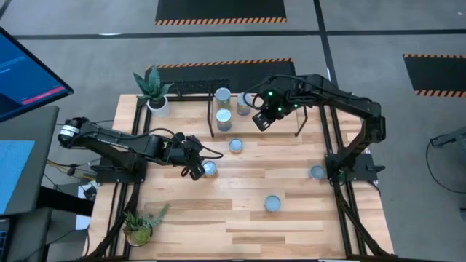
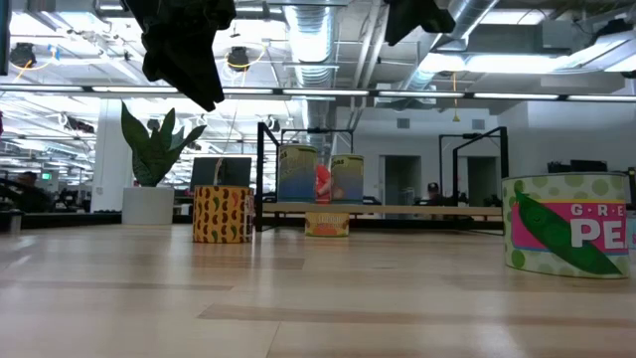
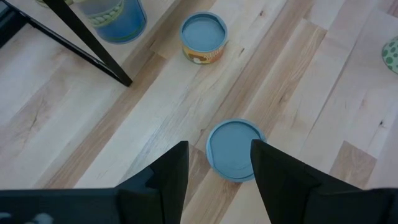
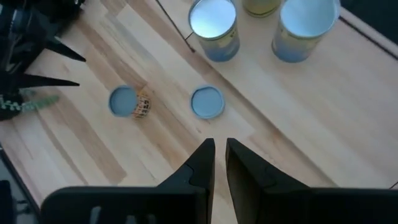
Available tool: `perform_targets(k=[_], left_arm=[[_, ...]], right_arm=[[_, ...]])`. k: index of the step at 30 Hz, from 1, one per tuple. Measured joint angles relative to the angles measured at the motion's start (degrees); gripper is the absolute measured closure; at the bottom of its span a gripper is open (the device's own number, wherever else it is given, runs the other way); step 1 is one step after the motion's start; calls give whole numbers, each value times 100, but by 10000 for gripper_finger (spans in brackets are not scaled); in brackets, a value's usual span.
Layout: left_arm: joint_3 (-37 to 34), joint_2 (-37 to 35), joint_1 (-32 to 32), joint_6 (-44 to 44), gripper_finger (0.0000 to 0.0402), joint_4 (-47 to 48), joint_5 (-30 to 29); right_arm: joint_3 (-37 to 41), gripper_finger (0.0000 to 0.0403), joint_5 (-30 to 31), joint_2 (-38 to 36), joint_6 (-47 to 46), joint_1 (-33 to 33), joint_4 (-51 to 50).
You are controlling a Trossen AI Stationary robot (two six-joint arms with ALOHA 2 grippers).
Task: Pick and place cans onto a shelf
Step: Put the canned peaches on the shelf
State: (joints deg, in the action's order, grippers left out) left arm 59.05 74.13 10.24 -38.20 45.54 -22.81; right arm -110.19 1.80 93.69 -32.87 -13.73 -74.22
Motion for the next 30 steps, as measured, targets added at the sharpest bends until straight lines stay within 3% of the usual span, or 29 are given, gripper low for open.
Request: perform_targets(k=[22, 30], left_arm=[[0, 0, 0, 0, 239, 0, -2], [0, 0, 0, 0, 239, 0, -4]], right_arm=[[0, 337, -7, 1, -375, 452, -28], [0, 337, -7, 2, -117, 638, -376]])
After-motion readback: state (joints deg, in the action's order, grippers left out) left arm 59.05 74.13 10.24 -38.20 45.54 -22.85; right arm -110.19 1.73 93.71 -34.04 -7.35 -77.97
